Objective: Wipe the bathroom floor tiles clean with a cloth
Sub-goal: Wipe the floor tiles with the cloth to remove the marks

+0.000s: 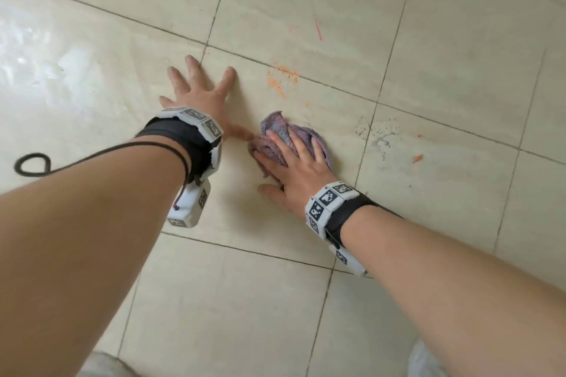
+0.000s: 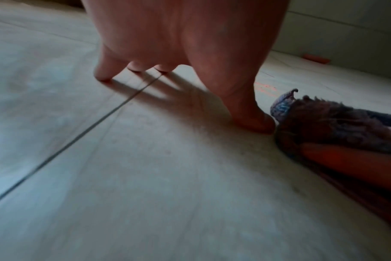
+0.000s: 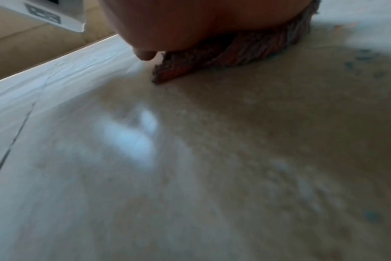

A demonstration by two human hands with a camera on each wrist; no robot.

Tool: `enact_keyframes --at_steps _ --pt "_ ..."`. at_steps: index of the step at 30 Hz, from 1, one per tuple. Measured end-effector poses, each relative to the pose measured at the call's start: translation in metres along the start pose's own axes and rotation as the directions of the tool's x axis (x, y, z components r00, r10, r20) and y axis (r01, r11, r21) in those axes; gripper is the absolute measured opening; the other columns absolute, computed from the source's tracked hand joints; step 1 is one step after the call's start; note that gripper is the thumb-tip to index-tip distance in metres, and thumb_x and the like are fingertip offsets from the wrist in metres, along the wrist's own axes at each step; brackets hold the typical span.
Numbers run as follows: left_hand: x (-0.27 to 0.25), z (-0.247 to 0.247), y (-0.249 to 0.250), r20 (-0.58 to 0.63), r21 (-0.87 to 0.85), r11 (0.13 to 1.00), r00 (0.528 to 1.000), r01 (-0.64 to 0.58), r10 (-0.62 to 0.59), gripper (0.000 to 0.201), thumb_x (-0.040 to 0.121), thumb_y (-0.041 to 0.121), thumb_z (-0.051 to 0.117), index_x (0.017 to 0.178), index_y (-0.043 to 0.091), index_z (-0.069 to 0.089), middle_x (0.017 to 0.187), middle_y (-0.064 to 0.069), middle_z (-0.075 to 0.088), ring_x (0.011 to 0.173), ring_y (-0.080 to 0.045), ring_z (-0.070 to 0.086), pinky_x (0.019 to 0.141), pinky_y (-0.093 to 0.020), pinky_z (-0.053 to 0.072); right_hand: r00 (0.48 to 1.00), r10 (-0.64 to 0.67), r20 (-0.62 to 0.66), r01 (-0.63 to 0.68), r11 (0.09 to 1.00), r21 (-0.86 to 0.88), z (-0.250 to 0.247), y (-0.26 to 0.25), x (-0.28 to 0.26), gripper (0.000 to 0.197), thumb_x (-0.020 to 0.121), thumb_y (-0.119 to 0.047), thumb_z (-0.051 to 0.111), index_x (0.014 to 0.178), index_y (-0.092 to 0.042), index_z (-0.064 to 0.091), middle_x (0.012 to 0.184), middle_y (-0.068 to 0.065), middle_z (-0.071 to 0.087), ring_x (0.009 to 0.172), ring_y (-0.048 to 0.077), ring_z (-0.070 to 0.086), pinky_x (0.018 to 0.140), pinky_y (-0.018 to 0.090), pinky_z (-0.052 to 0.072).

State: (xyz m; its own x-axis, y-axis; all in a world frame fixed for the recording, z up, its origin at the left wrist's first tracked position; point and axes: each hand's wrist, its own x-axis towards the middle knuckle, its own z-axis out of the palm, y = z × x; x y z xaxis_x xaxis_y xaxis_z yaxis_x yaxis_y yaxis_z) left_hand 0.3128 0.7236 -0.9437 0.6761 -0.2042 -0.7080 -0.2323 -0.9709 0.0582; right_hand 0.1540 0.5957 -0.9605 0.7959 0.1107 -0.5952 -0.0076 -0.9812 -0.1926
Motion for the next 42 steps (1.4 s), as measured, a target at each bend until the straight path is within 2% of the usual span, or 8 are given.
enact_keyframes --at_steps 7,11,16,20,26,30,37,42 --pt "0.006 -0.011 0.01 0.012 0.119 0.993 1.0 -0.023 0.021 0.119 0.065 0.082 0.062 0.15 0.047 -0.015 0.158 -0.016 -0.027 0.143 -0.051 -0.016 0.105 -0.074 0.019 0.971 0.235 -0.052 -0.223 0.96 0.17 0.001 -0.024 0.004 0.067 0.093 -0.068 0.031 0.151 -0.049 0.004 0.161 -0.01 -0.017 0.148 0.021 -0.017 0.117 0.053 -0.011" --pt "0.005 -0.011 0.009 -0.007 0.146 0.988 0.999 -0.041 0.042 0.112 0.072 0.08 0.059 0.15 0.047 -0.014 0.159 -0.016 -0.025 0.143 -0.053 -0.013 0.102 -0.077 0.016 0.911 0.41 -0.033 -0.381 0.871 0.31 0.021 -0.059 -0.018 0.076 0.09 -0.073 0.031 0.152 -0.044 -0.002 0.161 -0.009 -0.019 0.147 0.022 -0.021 0.116 0.05 -0.015" --pt "-0.005 -0.012 0.008 -0.026 0.185 0.98 0.997 -0.068 0.074 0.107 0.073 0.082 0.054 0.15 0.045 -0.011 0.16 -0.017 -0.02 0.143 -0.054 -0.009 0.1 -0.081 0.014 0.857 0.514 0.031 -0.473 0.761 0.444 0.057 -0.096 -0.058 0.08 0.088 -0.071 0.039 0.153 -0.043 0.001 0.162 -0.009 -0.016 0.147 0.02 -0.021 0.117 0.05 -0.012" --pt "-0.013 -0.011 0.007 -0.041 0.174 0.982 0.996 -0.076 0.084 0.106 0.076 0.081 0.054 0.152 0.042 -0.009 0.16 -0.015 -0.02 0.144 -0.052 -0.011 0.103 -0.079 0.015 0.844 0.535 0.047 -0.494 0.74 0.457 0.064 -0.097 -0.074 0.078 0.089 -0.069 0.04 0.153 -0.044 0.002 0.161 -0.011 -0.017 0.147 0.019 -0.021 0.118 0.049 -0.011" --pt "-0.011 0.006 0.008 -0.101 0.18 0.98 0.99 -0.08 0.099 0.092 0.085 0.075 0.047 0.154 0.039 -0.002 0.161 -0.016 -0.019 0.145 -0.048 -0.012 0.11 -0.071 0.011 0.854 0.521 -0.009 -0.473 0.782 0.405 0.074 -0.092 -0.072 0.078 0.089 -0.069 0.04 0.152 -0.045 0.001 0.162 -0.01 -0.016 0.147 0.021 -0.021 0.112 0.045 -0.021" --pt "-0.02 0.022 0.006 -0.056 0.223 0.966 0.988 -0.129 0.145 0.082 0.09 0.072 0.037 0.152 0.039 -0.006 0.16 -0.016 -0.02 0.146 -0.045 -0.013 0.106 -0.074 0.015 0.857 0.515 -0.025 -0.468 0.797 0.381 0.078 -0.09 -0.072 0.077 0.09 -0.067 0.04 0.152 -0.046 0.0 0.161 -0.01 -0.018 0.147 0.022 -0.022 0.113 0.047 -0.019" --pt "-0.057 0.056 0.02 0.0 0.198 0.969 0.988 -0.149 0.152 0.089 0.091 0.071 0.037 0.154 0.034 -0.014 0.158 -0.016 -0.029 0.145 -0.042 -0.019 0.108 -0.072 0.011 0.864 0.502 -0.037 -0.451 0.804 0.388 0.083 -0.086 -0.085 0.072 0.093 -0.065 0.036 0.152 -0.045 0.0 0.161 -0.01 -0.019 0.147 0.021 -0.021 0.118 0.048 -0.012" --pt "-0.089 0.085 0.056 0.029 0.214 0.967 0.99 -0.138 0.135 0.097 0.088 0.075 0.036 0.154 0.026 -0.016 0.157 -0.021 -0.027 0.145 -0.045 -0.019 0.11 -0.07 0.01 0.815 0.576 0.056 -0.541 0.724 0.427 0.123 -0.097 -0.142 0.073 0.093 -0.065 0.035 0.153 -0.043 0.0 0.161 -0.008 -0.018 0.148 0.022 -0.018 0.117 0.048 -0.013"
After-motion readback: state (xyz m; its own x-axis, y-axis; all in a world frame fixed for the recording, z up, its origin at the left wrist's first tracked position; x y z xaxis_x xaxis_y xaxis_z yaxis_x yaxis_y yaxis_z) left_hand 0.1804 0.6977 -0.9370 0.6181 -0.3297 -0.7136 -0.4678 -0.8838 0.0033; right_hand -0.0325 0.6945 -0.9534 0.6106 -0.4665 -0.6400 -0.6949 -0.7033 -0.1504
